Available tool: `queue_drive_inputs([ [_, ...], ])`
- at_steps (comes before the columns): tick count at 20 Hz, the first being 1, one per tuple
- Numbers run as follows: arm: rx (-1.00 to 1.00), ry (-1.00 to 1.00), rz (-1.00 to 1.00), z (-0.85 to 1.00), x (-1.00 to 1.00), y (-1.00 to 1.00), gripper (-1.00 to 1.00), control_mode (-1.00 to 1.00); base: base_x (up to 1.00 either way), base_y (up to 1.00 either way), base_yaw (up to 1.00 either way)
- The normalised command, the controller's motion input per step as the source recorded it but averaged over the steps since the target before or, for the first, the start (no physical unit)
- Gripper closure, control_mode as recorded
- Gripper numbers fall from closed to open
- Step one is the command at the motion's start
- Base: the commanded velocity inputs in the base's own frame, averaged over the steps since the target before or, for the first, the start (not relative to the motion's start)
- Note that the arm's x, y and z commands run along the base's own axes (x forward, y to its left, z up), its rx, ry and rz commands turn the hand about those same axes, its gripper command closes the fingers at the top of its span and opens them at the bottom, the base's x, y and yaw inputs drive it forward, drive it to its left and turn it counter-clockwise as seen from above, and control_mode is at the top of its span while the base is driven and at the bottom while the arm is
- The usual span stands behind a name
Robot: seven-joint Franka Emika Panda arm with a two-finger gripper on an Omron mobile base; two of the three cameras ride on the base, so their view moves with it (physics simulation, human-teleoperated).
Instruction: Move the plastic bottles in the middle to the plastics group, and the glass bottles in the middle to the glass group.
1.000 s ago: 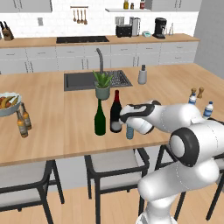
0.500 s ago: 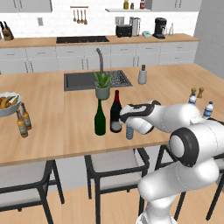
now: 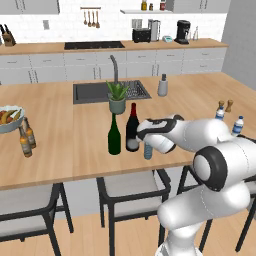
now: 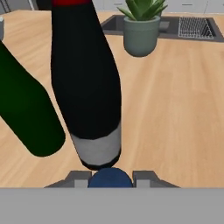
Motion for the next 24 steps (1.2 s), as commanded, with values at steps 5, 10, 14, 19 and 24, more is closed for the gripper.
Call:
queue_drive_inputs([
  [5,-0.02,0.01,-0.07,0.41,-0.07,-0.35,1.0,-1.0,0.0,0.0,0.0],
  [10,0.0,0.03,-0.18,0.56,-0.15,-0.85,1.0,-1.0,0.0,0.0,0.0],
  [14,0.0,0.18,-0.19,0.76,0.0,-0.91,1.0,-1.0,0.0,0.0,0.0],
  [19,0.0,0.26,-0.2,0.91,0.0,-0.95,1.0,-1.0,0.0,0.0,0.0],
  [24,0.01,0.27,-0.2,0.73,0.0,-0.99,1.0,-1.0,0.0,0.0,0.0],
])
